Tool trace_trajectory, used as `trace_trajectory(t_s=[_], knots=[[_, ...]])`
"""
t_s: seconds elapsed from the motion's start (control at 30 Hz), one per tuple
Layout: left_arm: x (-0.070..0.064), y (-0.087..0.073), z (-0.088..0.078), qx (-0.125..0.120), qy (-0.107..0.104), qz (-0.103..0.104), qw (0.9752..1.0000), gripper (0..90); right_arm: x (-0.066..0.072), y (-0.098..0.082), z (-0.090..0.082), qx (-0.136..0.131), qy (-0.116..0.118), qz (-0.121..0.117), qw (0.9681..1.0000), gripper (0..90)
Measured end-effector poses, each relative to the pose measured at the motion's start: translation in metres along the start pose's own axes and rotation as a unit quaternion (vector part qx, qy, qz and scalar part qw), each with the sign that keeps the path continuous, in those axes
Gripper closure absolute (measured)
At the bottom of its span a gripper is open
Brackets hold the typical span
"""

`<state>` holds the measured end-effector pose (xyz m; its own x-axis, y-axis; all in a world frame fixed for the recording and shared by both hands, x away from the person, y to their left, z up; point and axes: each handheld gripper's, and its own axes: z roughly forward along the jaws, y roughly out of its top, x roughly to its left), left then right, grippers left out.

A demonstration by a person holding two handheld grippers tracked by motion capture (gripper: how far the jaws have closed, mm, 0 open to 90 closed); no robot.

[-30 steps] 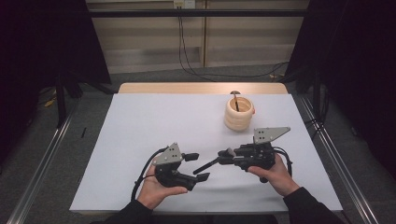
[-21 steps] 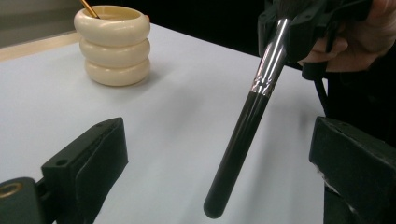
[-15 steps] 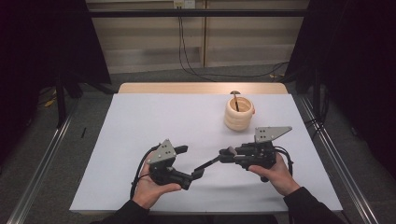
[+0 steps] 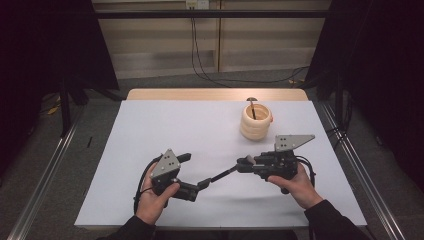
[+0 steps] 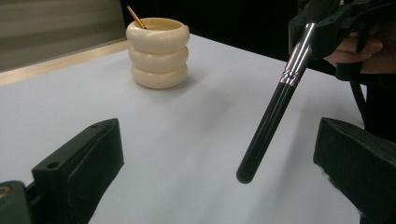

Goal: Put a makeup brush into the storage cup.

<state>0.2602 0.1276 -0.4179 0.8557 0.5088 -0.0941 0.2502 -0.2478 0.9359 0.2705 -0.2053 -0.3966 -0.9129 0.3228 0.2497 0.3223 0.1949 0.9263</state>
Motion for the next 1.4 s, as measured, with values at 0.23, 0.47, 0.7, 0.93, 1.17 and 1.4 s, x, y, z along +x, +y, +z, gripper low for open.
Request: trace_trajectory(t_s=[0.23, 0.47, 0.7, 0.93, 1.17, 1.4], knots=[[0.006, -0.006, -0.013, -0.003, 0.026, -0.001, 0.9997, 1.5, -0.001, 0.000, -0.001, 0.002, 0.000, -0.002, 1.0000, 77.1], [0.011, -0.009, -0.025, -0.007, 0.026, 0.008, 0.9996, 1.7, -0.003, 0.000, -0.004, -0.002, -0.014, 0.000, 0.9999, 77.1], [0.011, -0.018, -0.035, -0.016, 0.047, 0.000, 0.9988, 1.8, -0.004, 0.001, -0.009, -0.006, -0.027, -0.003, 0.9996, 77.1], [0.013, -0.021, -0.044, -0.019, 0.064, -0.005, 0.9978, 1.8, -0.005, 0.003, -0.014, -0.010, -0.041, -0.003, 0.9991, 77.1], [0.014, -0.027, -0.052, -0.017, 0.076, -0.011, 0.9969, 1.9, -0.007, 0.003, -0.018, -0.012, -0.047, 0.000, 0.9988, 77.1], [0.023, -0.038, -0.059, -0.013, 0.103, -0.015, 0.9945, 1.9, -0.008, 0.005, -0.022, -0.010, -0.065, 0.000, 0.9979, 77.1]])
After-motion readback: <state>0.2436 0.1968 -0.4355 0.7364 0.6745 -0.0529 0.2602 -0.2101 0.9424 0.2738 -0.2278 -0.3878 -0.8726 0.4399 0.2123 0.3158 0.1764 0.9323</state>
